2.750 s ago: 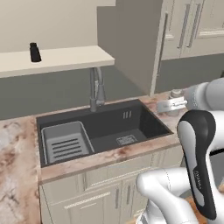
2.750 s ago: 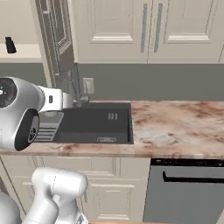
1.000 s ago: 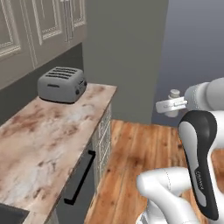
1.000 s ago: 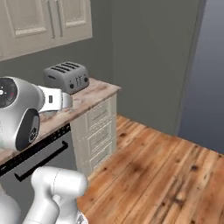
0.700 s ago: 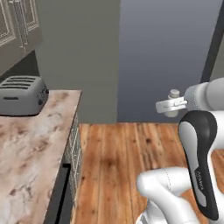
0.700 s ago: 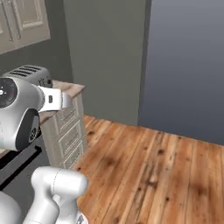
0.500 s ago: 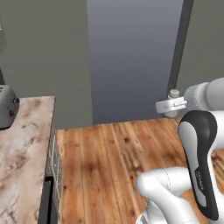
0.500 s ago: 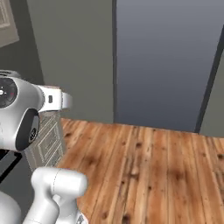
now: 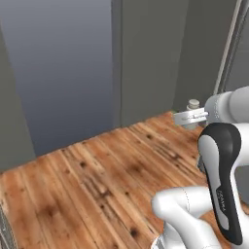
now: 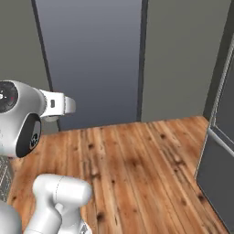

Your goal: Take 2 condiments from the cabinet and move them on the counter near the stove.Make sure the condiments are lined up with each other, next to each other.

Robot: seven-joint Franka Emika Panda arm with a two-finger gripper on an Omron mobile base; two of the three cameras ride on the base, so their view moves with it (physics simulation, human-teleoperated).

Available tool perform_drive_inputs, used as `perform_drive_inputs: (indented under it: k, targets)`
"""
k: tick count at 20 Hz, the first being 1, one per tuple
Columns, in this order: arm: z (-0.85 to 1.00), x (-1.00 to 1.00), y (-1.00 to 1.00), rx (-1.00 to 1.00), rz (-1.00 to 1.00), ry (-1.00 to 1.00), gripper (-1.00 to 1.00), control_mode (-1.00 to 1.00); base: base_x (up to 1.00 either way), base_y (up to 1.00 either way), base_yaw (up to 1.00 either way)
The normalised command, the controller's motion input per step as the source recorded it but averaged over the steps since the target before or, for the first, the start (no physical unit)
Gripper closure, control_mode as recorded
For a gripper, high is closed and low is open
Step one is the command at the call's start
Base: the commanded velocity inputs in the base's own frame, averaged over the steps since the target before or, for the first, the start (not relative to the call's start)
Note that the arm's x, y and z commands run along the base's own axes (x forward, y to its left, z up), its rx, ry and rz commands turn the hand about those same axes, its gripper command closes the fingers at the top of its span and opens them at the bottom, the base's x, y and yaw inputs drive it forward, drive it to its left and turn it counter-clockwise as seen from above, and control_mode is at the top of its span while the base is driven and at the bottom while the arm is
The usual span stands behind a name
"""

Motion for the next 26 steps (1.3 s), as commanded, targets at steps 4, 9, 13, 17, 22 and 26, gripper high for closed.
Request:
perform_drive_inputs:
  k: [4,9,13,17,22,26]
  targets:
    - [0.00,0.00,0.00,0.00,0.00,0.00,1.00,1.00,0.00,0.00,-0.60]
    - [0.00,0.00,0.00,0.00,0.00,0.00,1.00,1.00,0.00,0.00,-0.57]
    - [0.00,0.00,0.00,0.00,0.00,0.00,1.00,1.00,0.00,0.00,-0.55]
    - [0.00,0.00,0.00,0.00,0.00,0.00,1.00,1.00,0.00,0.00,-0.54]
    - [0.00,0.00,0.00,0.00,0.00,0.00,1.00,1.00,0.00,0.00,-0.53]
    - [0.00,0.00,0.00,0.00,0.00,0.00,1.00,1.00,0.05,0.00,-0.47]
